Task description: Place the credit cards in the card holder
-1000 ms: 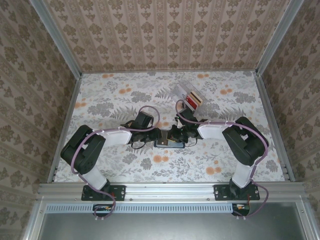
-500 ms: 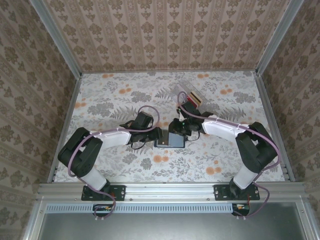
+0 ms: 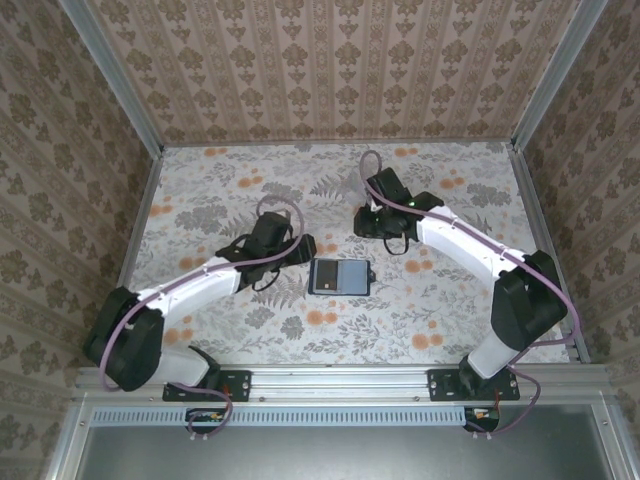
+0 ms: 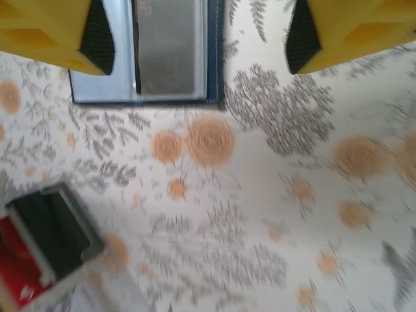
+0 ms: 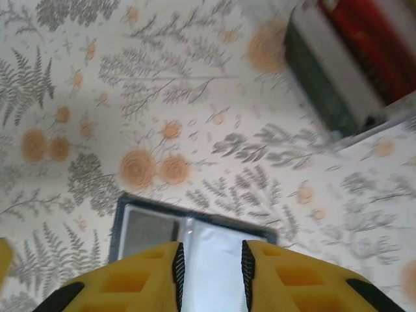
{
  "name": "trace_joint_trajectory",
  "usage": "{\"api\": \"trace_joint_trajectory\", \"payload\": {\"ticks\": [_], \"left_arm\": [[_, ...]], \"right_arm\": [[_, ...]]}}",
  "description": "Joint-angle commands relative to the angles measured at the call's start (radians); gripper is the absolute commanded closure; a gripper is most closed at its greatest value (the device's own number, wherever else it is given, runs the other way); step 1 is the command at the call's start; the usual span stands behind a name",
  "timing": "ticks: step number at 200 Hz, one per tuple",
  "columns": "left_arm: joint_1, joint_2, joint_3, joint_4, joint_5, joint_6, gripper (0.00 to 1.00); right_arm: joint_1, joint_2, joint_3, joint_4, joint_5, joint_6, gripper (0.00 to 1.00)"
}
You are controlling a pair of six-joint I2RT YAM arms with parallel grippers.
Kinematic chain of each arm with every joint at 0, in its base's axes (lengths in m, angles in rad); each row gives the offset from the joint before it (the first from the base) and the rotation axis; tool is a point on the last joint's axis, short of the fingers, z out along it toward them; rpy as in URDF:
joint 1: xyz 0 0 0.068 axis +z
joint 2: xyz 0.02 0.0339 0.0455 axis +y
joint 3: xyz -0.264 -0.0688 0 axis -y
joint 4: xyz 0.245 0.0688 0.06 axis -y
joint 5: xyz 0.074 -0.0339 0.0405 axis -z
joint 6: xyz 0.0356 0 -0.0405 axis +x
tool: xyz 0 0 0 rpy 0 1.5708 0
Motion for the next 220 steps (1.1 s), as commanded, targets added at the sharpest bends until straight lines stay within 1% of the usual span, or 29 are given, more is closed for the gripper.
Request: {"api": "trace_joint_trajectory", "payload": {"ticks": [1, 17, 27, 30, 32, 58, 63, 71, 75, 82, 91, 96, 110, 128, 149, 172, 197, 220], "left_arm": [[0.035, -0.058, 0.027, -0.012, -0.07, 0.046, 0.21], [0.062, -0.077, 0.028, 0.013, -0.074, 0.07, 0.13], [0.078, -0.081, 0.03, 0.026, -0.076, 0.085, 0.06], [0.082, -0.081, 0.034, 0.028, -0.076, 0.087, 0.02], [0.085, -0.081, 0.036, 0.028, -0.078, 0.088, 0.01], [0.114, -0.07, 0.058, 0.011, -0.115, 0.064, 0.0], [0.118, -0.066, 0.064, -0.011, -0.139, 0.034, 0.0], [0.124, -0.059, 0.072, -0.055, -0.188, -0.054, 0.0], [0.13, -0.053, 0.069, -0.057, -0.194, -0.08, 0.0], [0.147, -0.045, 0.058, -0.032, -0.157, -0.089, 0.0], [0.174, -0.026, 0.045, 0.024, -0.052, -0.064, 0.0], [0.192, -0.018, 0.038, 0.044, -0.016, -0.065, 0.0], [0.198, 0.02, 0.038, 0.071, 0.04, -0.108, 0.0], [0.197, 0.057, 0.039, 0.135, 0.135, -0.101, 0.0], [0.179, 0.097, 0.052, 0.179, 0.179, -0.096, 0.0], [0.146, 0.17, 0.113, 0.167, 0.221, -0.087, 0.0], [0.093, 0.238, 0.159, 0.177, 0.232, -0.092, 0.0], [0.06, 0.288, 0.195, 0.179, 0.233, -0.105, 0.0]], "right_arm": [[-0.015, 0.023, 0.088, -0.106, 0.098, -0.108, 0.68], [-0.023, 0.058, 0.141, -0.134, 0.124, -0.142, 0.67], [-0.027, 0.082, 0.176, -0.152, 0.139, -0.16, 0.67], [-0.028, 0.089, 0.185, -0.158, 0.142, -0.165, 0.67], [-0.028, 0.095, 0.19, -0.161, 0.144, -0.169, 0.67], [-0.029, 0.15, 0.269, -0.203, 0.155, -0.217, 0.66], [-0.029, 0.159, 0.28, -0.211, 0.158, -0.226, 0.66], [-0.03, 0.177, 0.297, -0.221, 0.163, -0.241, 0.66], [-0.029, 0.185, 0.306, -0.227, 0.164, -0.246, 0.66], [-0.029, 0.2, 0.319, -0.237, 0.171, -0.253, 0.66], [-0.03, 0.216, 0.336, -0.248, 0.174, -0.263, 0.66], [-0.029, 0.226, 0.344, -0.256, 0.175, -0.268, 0.66], [-0.029, 0.256, 0.371, -0.273, 0.175, -0.281, 0.66], [-0.029, 0.299, 0.402, -0.3, 0.201, -0.292, 0.65], [-0.029, 0.345, 0.432, -0.321, 0.225, -0.314, 0.65], [-0.029, 0.405, 0.484, -0.357, 0.276, -0.328, 0.64], [-0.029, 0.462, 0.53, -0.391, 0.332, -0.342, 0.65], [-0.027, 0.496, 0.555, -0.398, 0.355, -0.355, 0.65]]}}
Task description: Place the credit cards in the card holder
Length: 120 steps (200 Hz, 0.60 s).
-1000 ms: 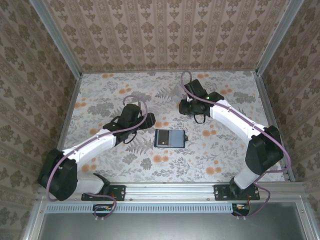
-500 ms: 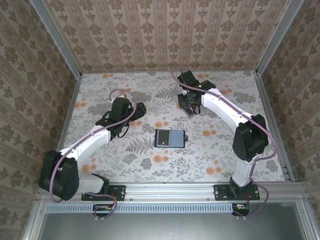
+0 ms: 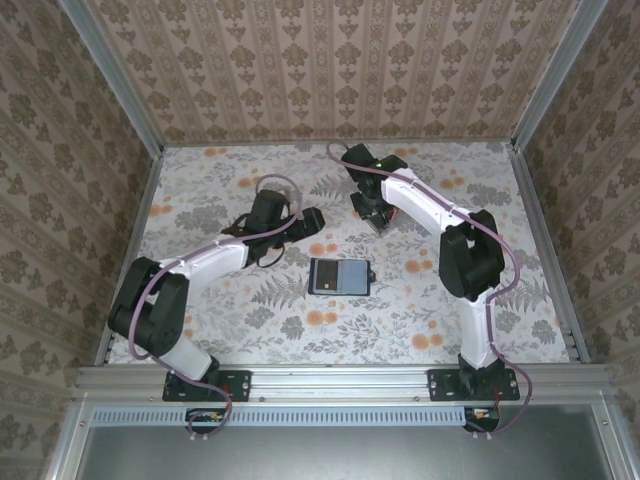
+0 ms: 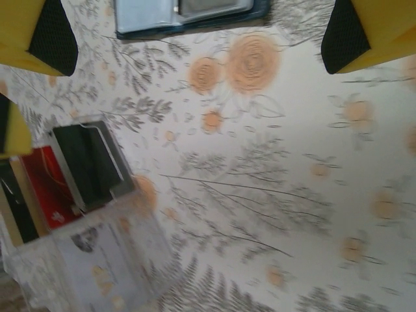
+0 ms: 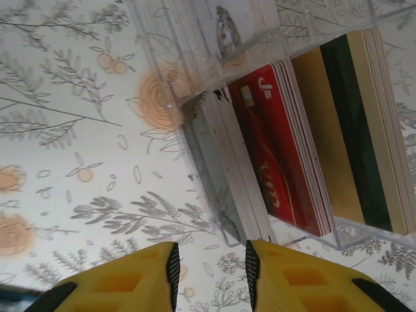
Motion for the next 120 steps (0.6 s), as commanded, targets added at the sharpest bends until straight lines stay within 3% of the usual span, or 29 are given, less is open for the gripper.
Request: {"api": "trace_joint_trajectory", "payload": {"ticks": [1, 120], "left_arm": [[-0.032, 0.041, 0.052, 0.023, 0.033, -0.026, 0.0], [-0.038, 0.058, 0.054, -0.015, -0.008, -0.057, 0.0]], "right_arm": [[-0.001, 0.036, 0.049, -0.063, 0.077, -0.032, 0.65], [0.013, 0.167, 0.125, -0.076, 0.169, -0.07, 0.65]]}}
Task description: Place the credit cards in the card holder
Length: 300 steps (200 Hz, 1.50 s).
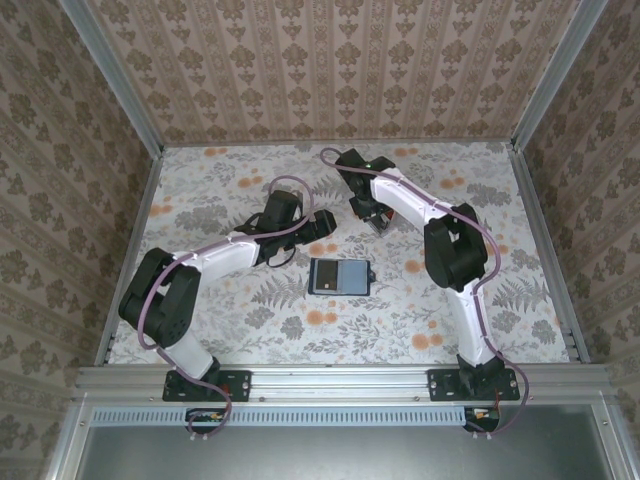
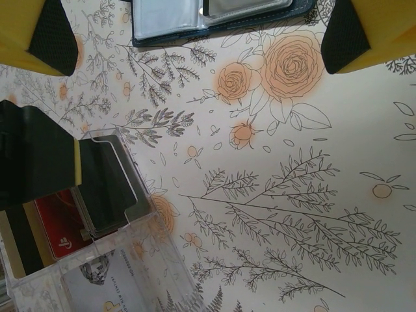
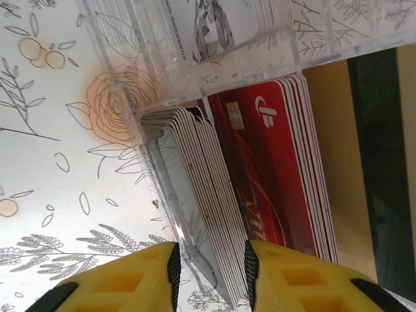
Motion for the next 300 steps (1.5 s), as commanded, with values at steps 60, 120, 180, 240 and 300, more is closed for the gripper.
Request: {"api": "trace_joint_trajectory", "payload": {"ticks": [60, 120, 180, 240, 300], "left_arm": [[0.008, -0.002, 0.018, -0.024, -0.019, -0.023, 0.0], [0.011, -0.009, 0.005, -0.027, -0.021, -0.033, 0.0], [0.015, -0.018, -0.007, -0.03, -0.023, -0.035, 0.0], [0.018, -0.038, -0.027, -0.032, -0.042, -0.038, 0.0], [0.021, -0.042, -0.033, -0.033, -0.051, -0.044, 0.0]], "right_arm": [[0.046, 0.076, 0.038, -0.018, 0.191, -0.08, 0.62], [0.092, 0.088, -0.001, 0.046, 0.381, -0.129, 0.59], [0.091, 0.068, -0.016, 0.071, 0.408, -0.146, 0.68], [0.089, 0.069, -0.025, 0.061, 0.311, -0.125, 0.63], [0.09, 0.101, -0.036, 0.082, 0.402, -0.139, 0.62]]}}
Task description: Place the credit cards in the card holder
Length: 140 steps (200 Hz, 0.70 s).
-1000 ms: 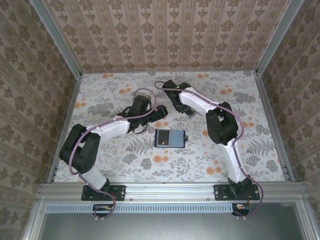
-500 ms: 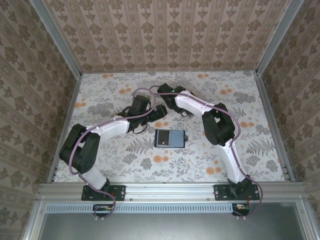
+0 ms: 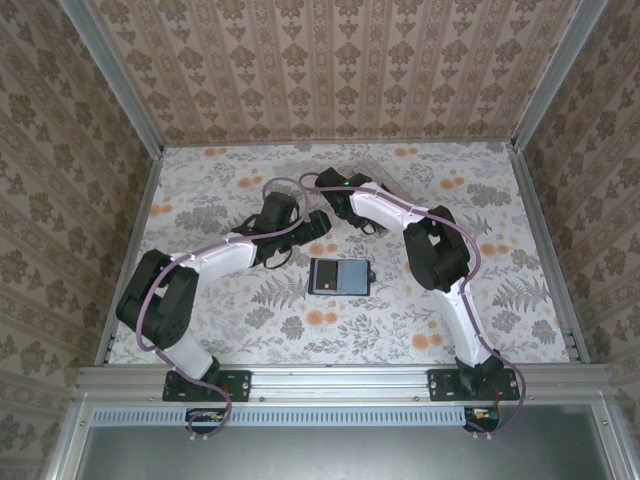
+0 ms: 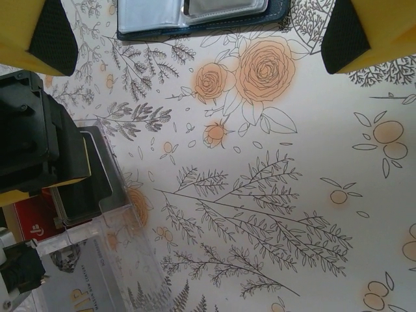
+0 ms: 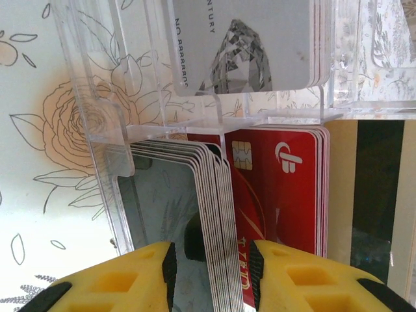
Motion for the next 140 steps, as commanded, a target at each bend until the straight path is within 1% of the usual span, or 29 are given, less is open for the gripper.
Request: {"api": "trace_joint_trajectory", "payload": {"ticks": [1, 17, 27, 65, 140], "left_arm": [[0.007, -0.027, -0.011, -0.016, -0.016, -0.013, 0.0], [0.007, -0.024, -0.01, -0.017, -0.013, -0.013, 0.0], [0.007, -0.022, -0.009, -0.016, -0.012, -0.015, 0.0], [0.008, -0.025, -0.013, -0.016, -0.019, -0.019, 0.0], [0.008, -0.021, -0.01, -0.014, -0.011, -0.019, 0.0]], "right_arm": [[-0.002, 0.021, -0.017, 0.001, 0.066, -0.012, 0.62], [-0.002, 0.018, -0.018, 0.008, 0.105, -0.015, 0.63], [-0.002, 0.013, -0.022, 0.016, 0.115, -0.021, 0.65], [-0.002, -0.024, -0.036, 0.035, 0.109, -0.021, 0.73], [-0.002, -0.046, -0.037, 0.033, 0.115, -0.017, 0.76]]}}
